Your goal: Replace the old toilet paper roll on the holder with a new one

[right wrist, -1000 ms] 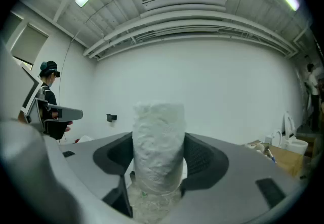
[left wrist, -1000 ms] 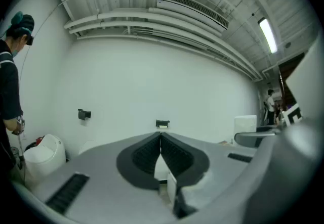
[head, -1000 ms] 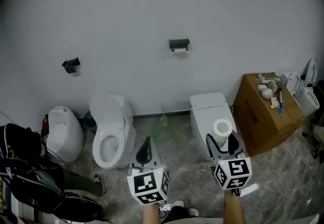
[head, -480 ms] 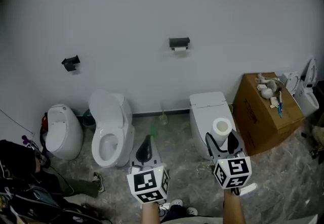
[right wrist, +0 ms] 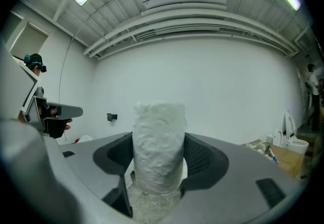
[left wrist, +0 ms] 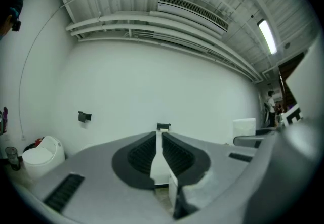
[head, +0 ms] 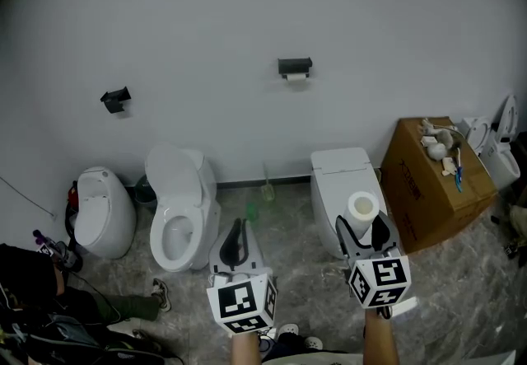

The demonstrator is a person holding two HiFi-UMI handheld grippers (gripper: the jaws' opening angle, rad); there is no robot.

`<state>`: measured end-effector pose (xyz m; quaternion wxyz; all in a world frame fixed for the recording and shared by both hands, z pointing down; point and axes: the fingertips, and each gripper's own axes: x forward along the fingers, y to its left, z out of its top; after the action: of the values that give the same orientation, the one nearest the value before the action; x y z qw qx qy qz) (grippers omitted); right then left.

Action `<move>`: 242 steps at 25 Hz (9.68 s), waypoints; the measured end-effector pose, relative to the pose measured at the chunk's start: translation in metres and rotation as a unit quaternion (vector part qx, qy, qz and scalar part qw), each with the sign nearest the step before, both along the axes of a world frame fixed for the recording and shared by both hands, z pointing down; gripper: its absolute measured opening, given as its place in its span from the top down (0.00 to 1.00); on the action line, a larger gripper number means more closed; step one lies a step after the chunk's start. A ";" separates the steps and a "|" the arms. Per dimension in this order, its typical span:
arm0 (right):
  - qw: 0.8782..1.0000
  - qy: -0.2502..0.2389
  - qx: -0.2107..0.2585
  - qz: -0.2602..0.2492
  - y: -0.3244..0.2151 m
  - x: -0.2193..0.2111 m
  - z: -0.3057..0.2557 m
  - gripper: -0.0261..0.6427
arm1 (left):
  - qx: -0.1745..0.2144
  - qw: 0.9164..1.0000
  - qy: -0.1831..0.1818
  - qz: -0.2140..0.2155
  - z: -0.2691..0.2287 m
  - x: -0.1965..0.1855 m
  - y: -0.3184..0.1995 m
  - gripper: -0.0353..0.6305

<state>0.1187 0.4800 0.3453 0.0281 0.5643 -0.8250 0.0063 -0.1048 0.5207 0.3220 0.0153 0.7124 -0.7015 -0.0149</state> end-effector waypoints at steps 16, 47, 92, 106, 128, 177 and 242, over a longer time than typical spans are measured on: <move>1.000 -0.017 -0.003 0.023 -0.034 -0.028 0.012 0.51 | 0.003 1.000 -0.001 0.019 0.008 -0.034 -0.042 0.57; 0.999 -0.029 0.007 -0.032 -0.295 -0.035 0.000 0.51 | 0.003 0.999 -0.020 -0.035 0.002 -0.038 -0.278 0.57; 0.999 -0.034 -0.001 0.019 -0.703 -0.043 -0.002 0.51 | -0.002 0.999 -0.045 0.001 -0.001 -0.061 -0.708 0.57; 0.997 -0.041 0.000 0.069 -0.797 -0.029 -0.001 0.51 | 0.001 0.998 -0.046 0.039 0.000 -0.056 -0.827 0.57; 0.997 -0.030 -0.037 0.065 -0.821 -0.005 0.026 0.51 | -0.058 0.992 -0.109 0.028 0.032 -0.043 -0.845 0.57; 0.984 -0.015 -0.078 0.157 -0.807 0.059 0.068 0.51 | -0.106 0.725 -0.670 0.118 0.145 0.101 -0.905 0.57; 0.970 -0.028 -0.087 0.225 -0.800 0.156 0.074 0.51 | 0.015 0.848 -0.480 0.224 0.103 0.238 -0.901 0.68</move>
<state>0.2750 -0.3197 0.4197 0.0520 0.7304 -0.6736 0.1002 0.1336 -0.3799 0.4248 -0.3310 0.7687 -0.4426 0.3220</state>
